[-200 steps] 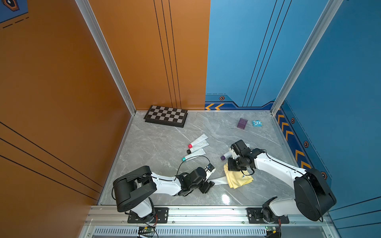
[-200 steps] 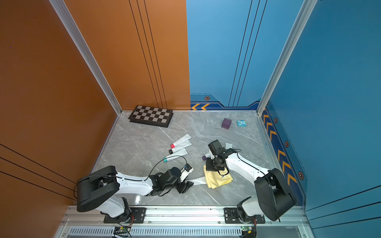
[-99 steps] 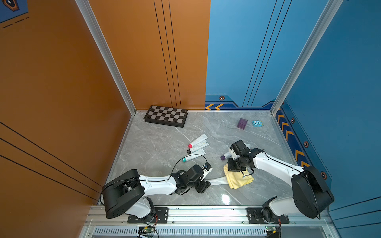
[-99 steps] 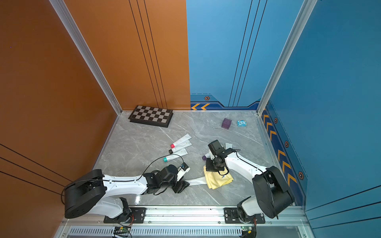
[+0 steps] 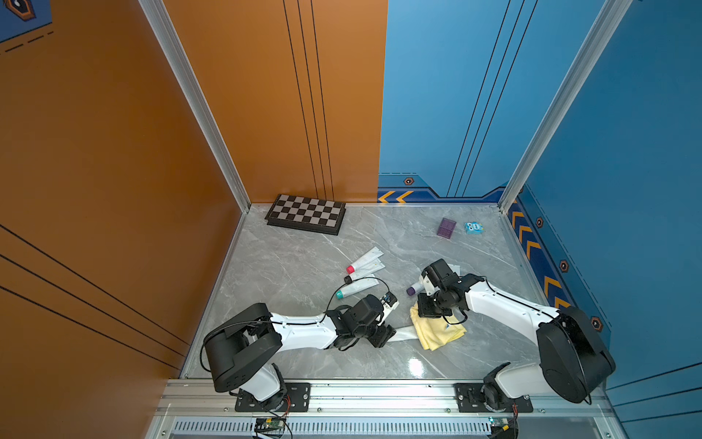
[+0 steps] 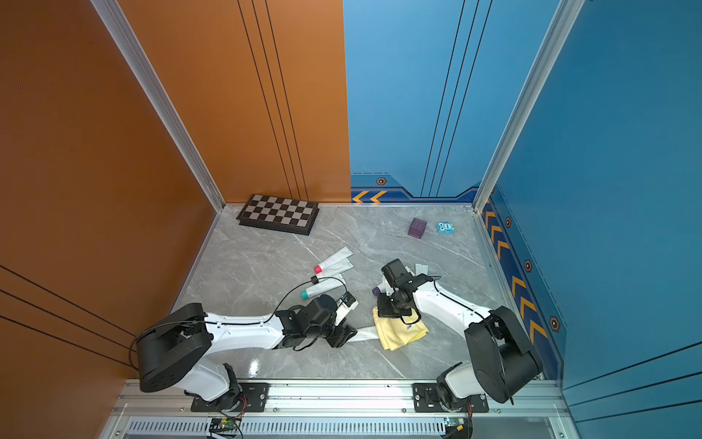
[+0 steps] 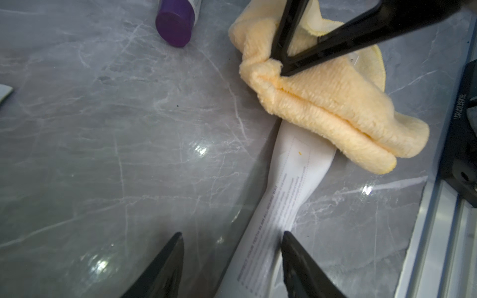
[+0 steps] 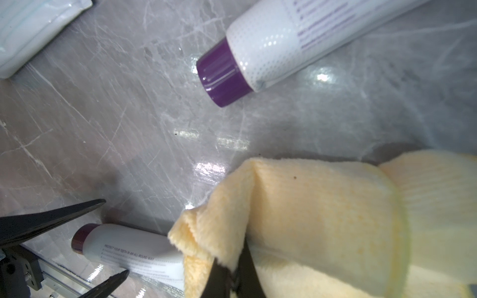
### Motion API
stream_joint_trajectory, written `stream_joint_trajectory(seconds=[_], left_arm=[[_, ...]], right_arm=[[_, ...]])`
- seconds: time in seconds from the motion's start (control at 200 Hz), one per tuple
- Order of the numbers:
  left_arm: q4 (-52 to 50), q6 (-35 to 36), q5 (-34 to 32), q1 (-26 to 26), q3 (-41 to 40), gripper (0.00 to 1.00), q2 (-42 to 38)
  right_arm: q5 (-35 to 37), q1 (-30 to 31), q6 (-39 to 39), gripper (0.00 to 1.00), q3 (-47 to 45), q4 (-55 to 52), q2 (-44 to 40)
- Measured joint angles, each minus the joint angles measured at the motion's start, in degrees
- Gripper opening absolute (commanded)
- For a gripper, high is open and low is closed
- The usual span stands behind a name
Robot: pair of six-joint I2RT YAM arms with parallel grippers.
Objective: Wipe the surface of the toothpaste tube
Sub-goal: Wipe the dirt from the toothpaste tube.
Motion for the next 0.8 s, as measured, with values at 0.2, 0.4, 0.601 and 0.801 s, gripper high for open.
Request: stream_joint_trajectory(seconds=[0.2, 0.4, 0.601, 0.801], left_arm=[[0.6, 0.6, 0.0, -0.1, 0.2, 0.54, 2.1], [0.2, 0.5, 0.0, -0.2, -0.7, 0.65, 0.8], [-0.2, 1.0, 0.5, -0.2, -1.1, 0.65, -2.1], [-0.2, 2.1, 2.7, -0.6, -0.3, 0.62, 1.2]], right_arm=[[0.0, 0.0, 0.0, 0.00, 0.0, 0.0, 0.0], [0.0, 0.1, 0.0, 0.00, 0.0, -0.1, -0.4], [0.0, 0.5, 0.0, 0.00, 0.0, -0.7, -0.6], [0.0, 0.6, 0.0, 0.00, 0.0, -0.8, -0.7]])
